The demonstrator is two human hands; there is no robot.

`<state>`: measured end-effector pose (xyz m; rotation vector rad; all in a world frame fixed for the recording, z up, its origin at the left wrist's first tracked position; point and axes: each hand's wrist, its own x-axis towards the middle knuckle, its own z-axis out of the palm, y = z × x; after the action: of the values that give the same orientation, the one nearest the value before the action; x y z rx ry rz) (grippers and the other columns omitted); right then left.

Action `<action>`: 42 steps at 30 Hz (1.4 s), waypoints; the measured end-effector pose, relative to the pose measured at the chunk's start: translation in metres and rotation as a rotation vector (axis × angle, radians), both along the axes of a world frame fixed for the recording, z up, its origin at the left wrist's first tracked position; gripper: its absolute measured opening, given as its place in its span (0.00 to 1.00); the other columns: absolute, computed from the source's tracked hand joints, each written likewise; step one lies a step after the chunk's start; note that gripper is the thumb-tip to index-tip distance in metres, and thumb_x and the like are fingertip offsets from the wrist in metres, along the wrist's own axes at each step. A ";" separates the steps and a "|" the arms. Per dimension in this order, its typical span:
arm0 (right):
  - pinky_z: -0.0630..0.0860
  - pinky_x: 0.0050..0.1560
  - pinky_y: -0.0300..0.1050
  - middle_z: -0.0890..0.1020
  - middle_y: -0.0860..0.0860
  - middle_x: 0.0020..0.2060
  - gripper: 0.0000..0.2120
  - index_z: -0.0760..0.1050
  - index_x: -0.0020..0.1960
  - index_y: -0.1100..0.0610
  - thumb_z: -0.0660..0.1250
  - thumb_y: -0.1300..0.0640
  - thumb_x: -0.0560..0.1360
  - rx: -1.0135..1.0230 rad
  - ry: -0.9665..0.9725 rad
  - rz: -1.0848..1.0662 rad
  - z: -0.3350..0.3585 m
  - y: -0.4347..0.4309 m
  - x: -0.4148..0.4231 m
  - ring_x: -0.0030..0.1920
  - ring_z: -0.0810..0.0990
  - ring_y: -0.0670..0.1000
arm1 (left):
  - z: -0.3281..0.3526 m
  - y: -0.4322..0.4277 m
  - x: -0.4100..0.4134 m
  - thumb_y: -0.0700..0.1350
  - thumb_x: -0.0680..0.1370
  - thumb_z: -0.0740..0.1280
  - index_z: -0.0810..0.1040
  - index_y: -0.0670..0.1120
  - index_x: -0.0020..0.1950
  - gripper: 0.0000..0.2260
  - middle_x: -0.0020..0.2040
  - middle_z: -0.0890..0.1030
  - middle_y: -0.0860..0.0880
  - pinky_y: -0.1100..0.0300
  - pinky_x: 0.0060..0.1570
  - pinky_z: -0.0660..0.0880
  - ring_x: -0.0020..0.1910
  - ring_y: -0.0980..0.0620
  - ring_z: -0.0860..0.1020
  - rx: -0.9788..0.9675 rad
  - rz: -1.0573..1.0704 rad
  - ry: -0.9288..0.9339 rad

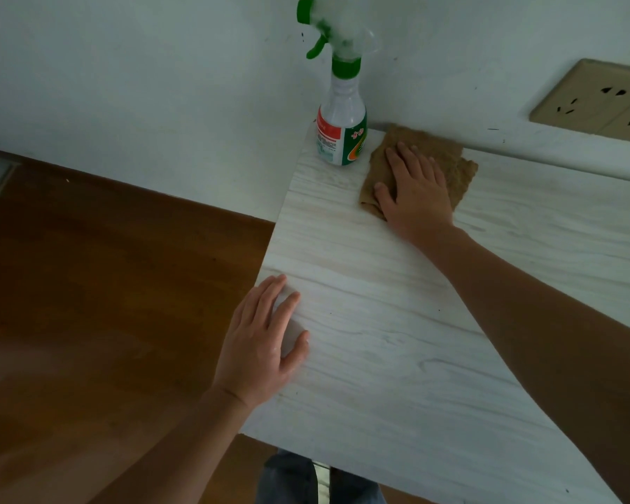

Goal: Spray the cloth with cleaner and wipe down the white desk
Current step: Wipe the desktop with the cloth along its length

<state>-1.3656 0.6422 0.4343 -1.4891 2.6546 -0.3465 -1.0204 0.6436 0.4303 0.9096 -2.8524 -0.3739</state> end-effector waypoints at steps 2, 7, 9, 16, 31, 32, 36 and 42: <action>0.46 0.80 0.51 0.60 0.53 0.80 0.30 0.58 0.80 0.54 0.53 0.42 0.82 -0.011 0.002 -0.004 0.000 0.001 -0.001 0.80 0.55 0.54 | 0.000 0.000 0.000 0.59 0.82 0.61 0.72 0.45 0.74 0.25 0.79 0.68 0.43 0.45 0.76 0.67 0.80 0.43 0.65 -0.002 -0.001 -0.007; 0.45 0.80 0.51 0.60 0.53 0.80 0.31 0.58 0.80 0.54 0.53 0.42 0.82 -0.025 -0.023 0.006 -0.002 0.002 -0.003 0.80 0.54 0.54 | 0.002 0.002 0.000 0.59 0.82 0.61 0.72 0.46 0.74 0.25 0.79 0.67 0.44 0.47 0.76 0.66 0.80 0.43 0.64 -0.010 0.001 -0.021; 0.45 0.80 0.50 0.59 0.53 0.80 0.31 0.58 0.80 0.55 0.54 0.42 0.82 -0.034 -0.036 -0.003 -0.003 0.008 -0.006 0.80 0.54 0.54 | 0.004 0.001 0.000 0.58 0.82 0.61 0.72 0.46 0.74 0.25 0.79 0.67 0.44 0.46 0.76 0.66 0.80 0.43 0.64 -0.003 -0.003 -0.022; 0.47 0.80 0.53 0.60 0.52 0.80 0.31 0.57 0.80 0.53 0.52 0.40 0.81 -0.029 -0.036 -0.122 -0.006 0.082 -0.052 0.80 0.54 0.54 | 0.006 0.003 -0.003 0.57 0.81 0.61 0.74 0.43 0.73 0.25 0.78 0.68 0.42 0.44 0.75 0.68 0.78 0.41 0.66 -0.012 -0.009 -0.016; 0.45 0.80 0.56 0.57 0.56 0.80 0.33 0.55 0.81 0.57 0.49 0.42 0.80 0.060 -0.043 -0.210 0.006 0.084 -0.027 0.80 0.52 0.57 | 0.005 0.001 -0.003 0.58 0.81 0.61 0.73 0.44 0.73 0.26 0.78 0.68 0.41 0.42 0.73 0.70 0.78 0.40 0.67 0.009 -0.005 -0.020; 0.44 0.80 0.56 0.57 0.56 0.80 0.33 0.54 0.81 0.57 0.49 0.42 0.80 0.066 -0.047 -0.178 0.007 0.069 -0.010 0.81 0.51 0.57 | 0.004 0.000 -0.003 0.58 0.81 0.61 0.73 0.44 0.73 0.26 0.78 0.68 0.41 0.42 0.73 0.70 0.78 0.40 0.67 0.013 -0.006 -0.024; 0.43 0.80 0.57 0.52 0.57 0.81 0.32 0.49 0.82 0.58 0.48 0.43 0.83 0.112 -0.055 -0.110 0.008 0.024 0.067 0.81 0.48 0.57 | 0.005 -0.001 -0.001 0.58 0.81 0.61 0.73 0.44 0.73 0.25 0.79 0.68 0.42 0.43 0.74 0.68 0.79 0.41 0.66 0.024 -0.012 -0.020; 0.46 0.80 0.56 0.58 0.55 0.80 0.34 0.54 0.81 0.56 0.47 0.40 0.81 0.089 -0.049 0.156 0.007 0.031 0.064 0.80 0.53 0.56 | 0.007 0.000 -0.004 0.58 0.81 0.61 0.73 0.44 0.73 0.25 0.78 0.68 0.42 0.43 0.74 0.69 0.78 0.40 0.67 0.019 -0.010 -0.019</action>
<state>-1.3011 0.6736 0.4413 -1.6251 2.4622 -0.2467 -1.0246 0.6439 0.4371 0.9068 -2.8765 -0.3963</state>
